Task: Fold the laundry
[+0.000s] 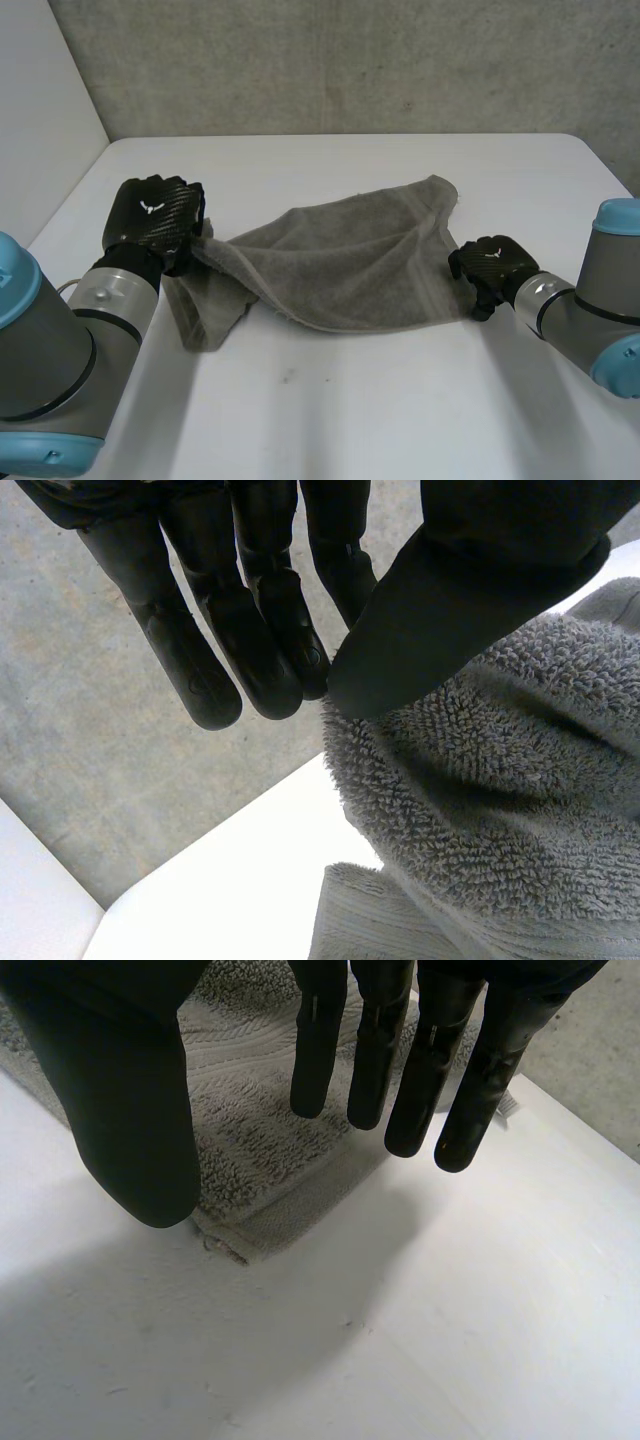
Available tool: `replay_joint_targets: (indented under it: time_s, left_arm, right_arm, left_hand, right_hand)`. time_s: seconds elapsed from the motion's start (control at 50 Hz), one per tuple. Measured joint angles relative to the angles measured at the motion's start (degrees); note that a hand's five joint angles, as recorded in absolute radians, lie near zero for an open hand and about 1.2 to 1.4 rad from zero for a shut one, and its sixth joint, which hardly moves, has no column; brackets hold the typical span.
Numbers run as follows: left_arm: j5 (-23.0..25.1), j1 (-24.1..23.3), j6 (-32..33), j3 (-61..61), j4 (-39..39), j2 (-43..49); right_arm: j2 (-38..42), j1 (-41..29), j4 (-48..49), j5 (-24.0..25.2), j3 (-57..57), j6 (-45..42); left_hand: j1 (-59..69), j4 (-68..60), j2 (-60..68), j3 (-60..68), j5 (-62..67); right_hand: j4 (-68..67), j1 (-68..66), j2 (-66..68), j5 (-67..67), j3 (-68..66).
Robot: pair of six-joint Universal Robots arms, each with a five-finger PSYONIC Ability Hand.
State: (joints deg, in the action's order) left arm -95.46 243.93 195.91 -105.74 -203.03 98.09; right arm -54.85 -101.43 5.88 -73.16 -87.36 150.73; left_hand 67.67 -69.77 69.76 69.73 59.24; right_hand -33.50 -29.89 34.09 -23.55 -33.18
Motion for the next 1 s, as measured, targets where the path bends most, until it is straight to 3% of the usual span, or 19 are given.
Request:
replay_joint_targets:
  time_s: [0.36,0.58,0.66,0.94,1.0]
  left_arm:
    - [0.0,-0.2,0.0,-0.4,0.0,0.0]
    - [0.0,-0.2,0.0,-0.4,0.0,0.0]
    - [0.0,-0.2,0.0,-0.3,0.0,0.0]
    - [0.0,-0.2,0.0,-0.4,0.0,0.0]
    - [0.0,-0.2,0.0,-0.4,0.0,0.0]
  right_arm:
    - [1.8,-0.1,0.2,0.1,0.9,0.6]
    - [2.8,-0.1,0.5,0.1,2.6,1.2]
    - [2.9,-0.1,0.6,0.1,3.1,1.7]
    - [3.2,-0.2,0.5,0.1,4.3,2.2]
    - [3.5,-0.4,0.5,0.1,4.5,2.1]
  left_hand:
    - [0.0,0.0,0.0,0.0,0.0]
    - [0.0,0.0,0.0,0.0,0.0]
    - [0.0,0.0,0.0,0.0,0.0]
    - [0.0,0.0,0.0,0.0,0.0]
    - [0.0,0.0,0.0,0.0,0.0]
  right_hand:
    - [-4.2,-2.1,3.3,-2.9,-4.7]
    - [-16.3,-11.4,15.5,-6.6,-16.6]
    - [-18.2,-13.6,17.3,-14.7,-18.6]
    - [-19.3,-14.9,18.4,-17.1,-19.6]
    - [-32.3,-24.6,31.5,-29.8,-32.1]
